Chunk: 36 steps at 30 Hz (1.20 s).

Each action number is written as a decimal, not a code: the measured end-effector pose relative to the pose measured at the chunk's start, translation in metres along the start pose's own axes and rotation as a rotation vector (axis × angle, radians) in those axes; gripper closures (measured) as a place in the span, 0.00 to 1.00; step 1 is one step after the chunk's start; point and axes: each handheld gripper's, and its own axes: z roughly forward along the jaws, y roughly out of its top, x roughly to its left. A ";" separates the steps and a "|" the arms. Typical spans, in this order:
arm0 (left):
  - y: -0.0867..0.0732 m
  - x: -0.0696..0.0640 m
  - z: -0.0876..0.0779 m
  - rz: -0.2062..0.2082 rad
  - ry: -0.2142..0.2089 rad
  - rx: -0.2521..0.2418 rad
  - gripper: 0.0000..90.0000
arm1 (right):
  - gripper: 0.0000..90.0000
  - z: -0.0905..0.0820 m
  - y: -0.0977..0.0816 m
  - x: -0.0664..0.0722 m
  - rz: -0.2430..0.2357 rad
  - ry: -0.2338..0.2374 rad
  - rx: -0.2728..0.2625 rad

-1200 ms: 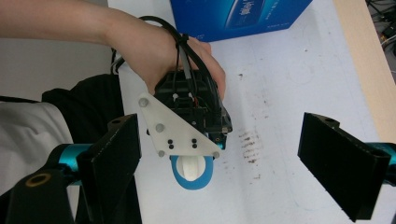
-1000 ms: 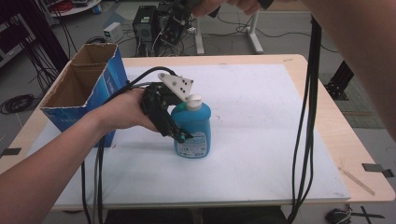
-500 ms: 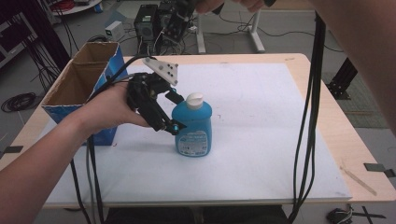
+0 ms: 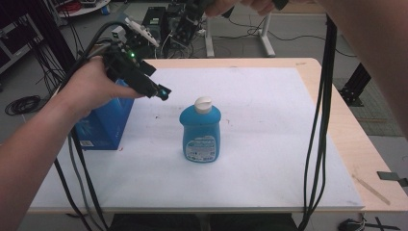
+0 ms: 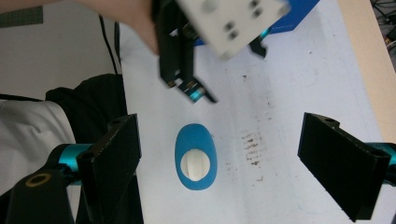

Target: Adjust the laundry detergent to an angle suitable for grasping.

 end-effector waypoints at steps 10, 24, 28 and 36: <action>0.011 0.032 0.023 -0.131 0.105 0.072 0.19 | 0.14 0.002 0.000 0.001 0.007 -0.010 0.019; 0.017 0.034 0.037 -0.104 0.142 0.144 0.19 | 0.14 0.011 -0.001 0.001 -0.001 -0.016 0.082; 0.017 0.035 0.035 -0.098 0.142 0.145 0.19 | 0.14 0.014 0.000 0.001 -0.003 -0.011 0.089; 0.017 0.033 0.036 -0.082 0.133 0.142 0.19 | 0.14 0.017 0.001 0.002 -0.004 -0.004 0.090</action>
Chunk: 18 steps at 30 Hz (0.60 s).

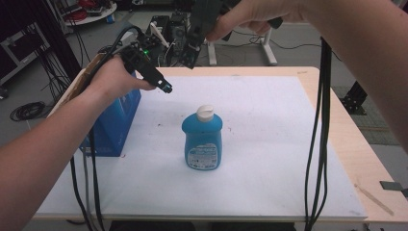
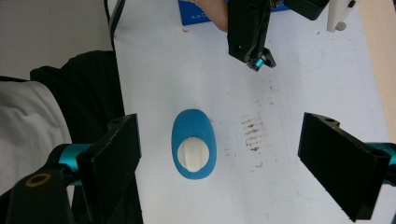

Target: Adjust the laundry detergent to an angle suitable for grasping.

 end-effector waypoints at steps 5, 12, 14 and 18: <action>0.001 -0.002 0.001 0.007 -0.006 -0.005 0.19 | 0.14 0.001 0.000 0.001 -0.009 0.005 -0.001; 0.000 -0.001 0.000 0.005 -0.009 -0.011 0.19 | 0.14 0.002 -0.001 0.000 -0.014 0.007 0.006; 0.000 -0.002 0.000 0.008 -0.010 -0.006 0.19 | 0.14 0.003 -0.002 -0.001 -0.005 0.010 0.003; 0.000 -0.003 -0.002 0.013 -0.008 -0.010 0.19 | 0.14 0.004 -0.002 0.000 -0.003 0.012 0.002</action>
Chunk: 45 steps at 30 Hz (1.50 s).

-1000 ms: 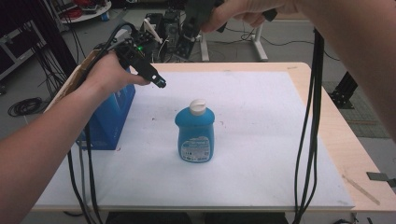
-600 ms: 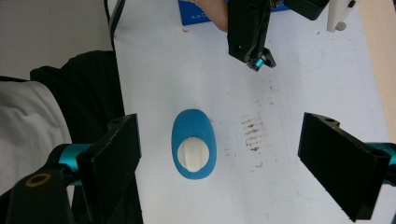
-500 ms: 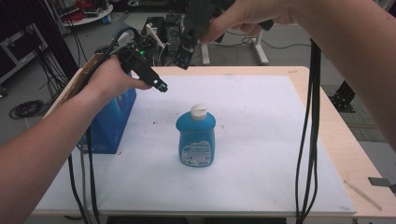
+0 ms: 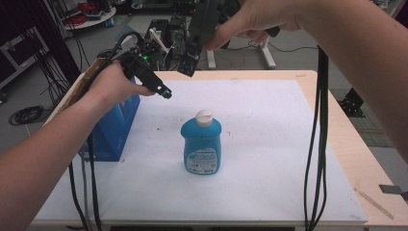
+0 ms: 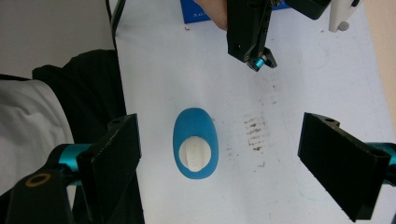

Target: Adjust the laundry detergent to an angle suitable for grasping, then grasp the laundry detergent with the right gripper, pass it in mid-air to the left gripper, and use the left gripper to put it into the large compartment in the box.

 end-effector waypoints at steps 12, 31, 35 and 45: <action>-0.002 0.002 -0.001 0.001 -0.016 -0.001 0.19 | 0.14 -0.005 -0.004 -0.001 -0.021 -0.002 -0.028; -0.007 0.003 -0.009 0.031 -0.022 -0.014 0.19 | 0.14 -0.009 -0.079 -0.016 -0.093 0.040 -0.257; -0.007 0.002 -0.010 0.035 -0.025 -0.010 0.19 | 0.14 0.003 -0.094 -0.018 -0.073 0.053 -0.268; -0.009 0.002 -0.011 0.039 -0.026 -0.005 0.19 | 0.14 0.045 -0.125 -0.020 -0.031 0.080 -0.271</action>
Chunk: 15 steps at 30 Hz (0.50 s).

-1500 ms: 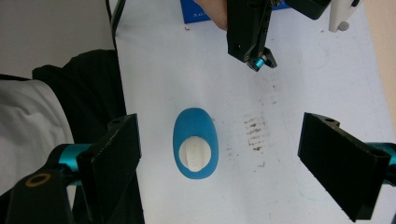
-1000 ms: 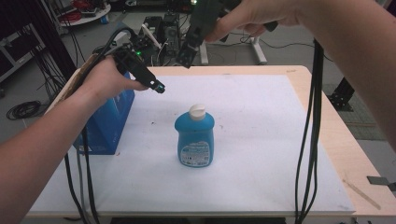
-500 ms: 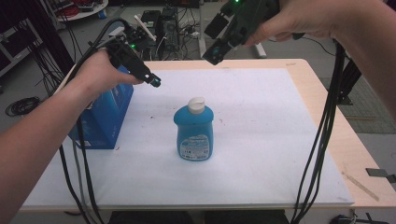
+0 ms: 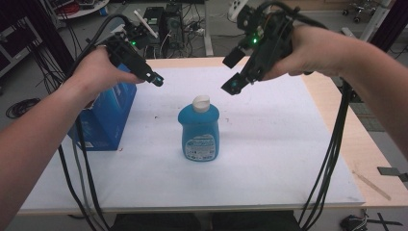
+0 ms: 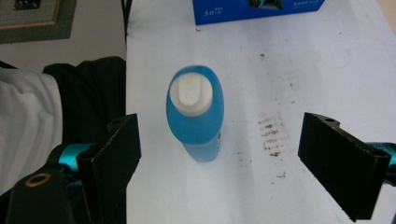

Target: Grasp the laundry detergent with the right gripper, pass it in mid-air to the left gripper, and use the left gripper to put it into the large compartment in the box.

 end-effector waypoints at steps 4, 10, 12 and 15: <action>0.000 0.001 0.001 -0.008 -0.002 0.001 0.19 | 0.14 0.014 -0.010 0.000 0.016 0.008 -0.003; -0.001 0.002 0.001 -0.010 -0.002 -0.001 0.19 | 0.14 0.038 -0.026 -0.001 0.030 0.034 -0.014; -0.001 0.002 0.001 -0.011 0.001 0.001 0.19 | 0.14 0.049 -0.033 -0.001 0.034 0.038 -0.018; -0.001 0.003 0.001 -0.013 -0.001 -0.001 0.18 | 0.14 0.059 -0.038 -0.001 0.032 0.054 -0.030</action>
